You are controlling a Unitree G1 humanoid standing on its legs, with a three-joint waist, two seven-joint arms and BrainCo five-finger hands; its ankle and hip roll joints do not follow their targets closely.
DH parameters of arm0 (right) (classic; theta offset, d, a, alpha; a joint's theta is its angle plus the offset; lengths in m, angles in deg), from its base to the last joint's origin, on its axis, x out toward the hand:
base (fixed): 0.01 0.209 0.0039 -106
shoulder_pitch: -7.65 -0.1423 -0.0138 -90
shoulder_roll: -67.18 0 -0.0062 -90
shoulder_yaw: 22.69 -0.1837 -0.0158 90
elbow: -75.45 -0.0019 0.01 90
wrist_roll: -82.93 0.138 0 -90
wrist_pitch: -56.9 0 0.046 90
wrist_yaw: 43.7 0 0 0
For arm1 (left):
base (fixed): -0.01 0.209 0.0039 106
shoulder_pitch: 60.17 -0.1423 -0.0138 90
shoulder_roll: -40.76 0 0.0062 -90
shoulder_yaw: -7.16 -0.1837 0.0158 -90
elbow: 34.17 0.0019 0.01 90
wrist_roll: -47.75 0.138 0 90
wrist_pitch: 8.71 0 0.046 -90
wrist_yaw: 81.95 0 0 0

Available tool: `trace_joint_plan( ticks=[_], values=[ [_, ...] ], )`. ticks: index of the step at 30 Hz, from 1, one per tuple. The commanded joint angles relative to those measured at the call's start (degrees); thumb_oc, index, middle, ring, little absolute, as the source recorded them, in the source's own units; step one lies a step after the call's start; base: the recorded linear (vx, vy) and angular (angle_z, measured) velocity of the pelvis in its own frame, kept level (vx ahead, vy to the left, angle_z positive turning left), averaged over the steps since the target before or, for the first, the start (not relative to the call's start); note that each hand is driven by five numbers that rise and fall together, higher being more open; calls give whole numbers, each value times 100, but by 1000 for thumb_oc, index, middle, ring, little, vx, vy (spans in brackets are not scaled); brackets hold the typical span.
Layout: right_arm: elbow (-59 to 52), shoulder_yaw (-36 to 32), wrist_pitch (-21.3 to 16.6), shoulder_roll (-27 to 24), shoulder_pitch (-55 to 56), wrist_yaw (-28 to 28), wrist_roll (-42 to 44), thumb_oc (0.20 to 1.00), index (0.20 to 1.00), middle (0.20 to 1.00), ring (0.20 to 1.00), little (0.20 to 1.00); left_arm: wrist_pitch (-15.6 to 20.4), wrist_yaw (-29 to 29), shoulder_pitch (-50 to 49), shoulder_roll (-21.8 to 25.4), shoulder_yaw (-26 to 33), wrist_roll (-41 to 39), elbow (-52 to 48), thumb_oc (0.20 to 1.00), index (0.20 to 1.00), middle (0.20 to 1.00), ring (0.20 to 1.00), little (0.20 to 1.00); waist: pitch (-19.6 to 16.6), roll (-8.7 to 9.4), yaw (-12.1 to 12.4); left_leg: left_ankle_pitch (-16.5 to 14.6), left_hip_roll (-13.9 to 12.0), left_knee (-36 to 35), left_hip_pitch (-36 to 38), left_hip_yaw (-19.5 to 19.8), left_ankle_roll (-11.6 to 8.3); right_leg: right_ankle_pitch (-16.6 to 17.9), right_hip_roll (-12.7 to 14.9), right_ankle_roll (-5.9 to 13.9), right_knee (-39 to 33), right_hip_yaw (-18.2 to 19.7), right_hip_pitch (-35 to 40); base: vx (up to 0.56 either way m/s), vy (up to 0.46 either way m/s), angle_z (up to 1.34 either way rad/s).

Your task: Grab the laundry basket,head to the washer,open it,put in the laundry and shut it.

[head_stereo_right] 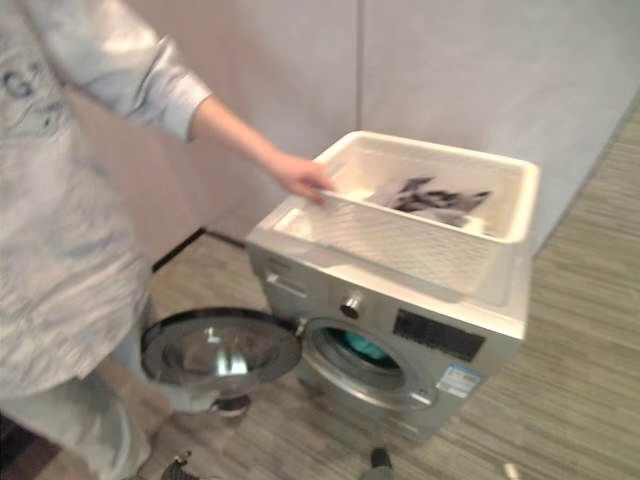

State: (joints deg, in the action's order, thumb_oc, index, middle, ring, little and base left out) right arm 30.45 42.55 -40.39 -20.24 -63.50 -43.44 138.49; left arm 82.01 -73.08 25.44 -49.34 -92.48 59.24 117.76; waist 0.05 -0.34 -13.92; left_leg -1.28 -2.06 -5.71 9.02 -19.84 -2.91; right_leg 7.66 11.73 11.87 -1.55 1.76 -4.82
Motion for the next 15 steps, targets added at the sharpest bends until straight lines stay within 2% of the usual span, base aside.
trace_joint_plan(
  ticks=[1,5,8,9,12,13,14,15],
  values=[
    [-1294,-336,-1034,-437,-631,-403,158,1000,1000,1000,1000,1000,99,202,345,-12,207,-47,208,1000,1000,1000,1000,1000,212,-29,-61,-727,-48,241,46,63,215,-105,14,313,351,-7,-98,35,19,-25],
    [-3227,-731,-1849,-615,-972,-981,-370,1000,1000,1000,1000,1000,108,202,467,-159,117,17,330,1000,1000,1000,1000,1000,62,-36,-37,-729,-40,171,90,109,241,-144,30,313,254,-58,-28,7,5,-23],
    [-4461,-841,-2180,-1011,-1464,-1464,-1105,1000,1000,1000,1000,1000,97,229,573,-238,0,88,472,1000,1000,1000,1000,1000,-43,26,78,-720,-57,143,96,235,240,-219,65,313,237,-171,67,26,-15,10],
    [-4813,-792,-2258,-1291,-1737,-1629,-1347,1000,1000,1000,1000,1000,83,244,604,-245,-34,103,545,1000,1000,1000,1000,1000,-87,66,140,-717,-65,147,101,270,231,-248,73,313,224,-213,110,17,-25,18],
    [-5271,-671,-2179,-2185,-2368,-1865,-1677,1000,1000,1000,1000,1000,44,248,663,-249,-70,61,614,1000,1000,1000,1000,1000,-163,188,330,-689,-87,158,79,376,210,-299,102,300,177,-330,208,-1,-31,28],
    [-5265,-667,-2181,-2190,-2376,-1866,-1678,1000,1000,1000,1000,1000,45,248,666,-252,-66,61,615,1000,1000,1000,1000,1000,-165,186,327,-685,-85,156,73,375,211,-294,104,300,175,-328,202,-15,-45,37],
    [-5457,-294,-1942,-2849,-2798,-1781,-1678,1000,1000,1000,1000,1000,3,233,644,-210,-98,-39,672,1000,1000,1000,1000,1000,-199,298,484,-688,-130,169,74,449,175,-355,104,257,142,-428,291,-14,-52,27],
    [-5392,-144,-1783,-3187,-2953,-1731,-1729,1000,1000,1000,1000,1000,-5,221,630,-189,-102,-70,688,1000,1000,1000,1000,1000,-225,369,547,-643,-137,170,36,465,163,-335,114,234,122,-450,286,1,-72,18]
  ],
)
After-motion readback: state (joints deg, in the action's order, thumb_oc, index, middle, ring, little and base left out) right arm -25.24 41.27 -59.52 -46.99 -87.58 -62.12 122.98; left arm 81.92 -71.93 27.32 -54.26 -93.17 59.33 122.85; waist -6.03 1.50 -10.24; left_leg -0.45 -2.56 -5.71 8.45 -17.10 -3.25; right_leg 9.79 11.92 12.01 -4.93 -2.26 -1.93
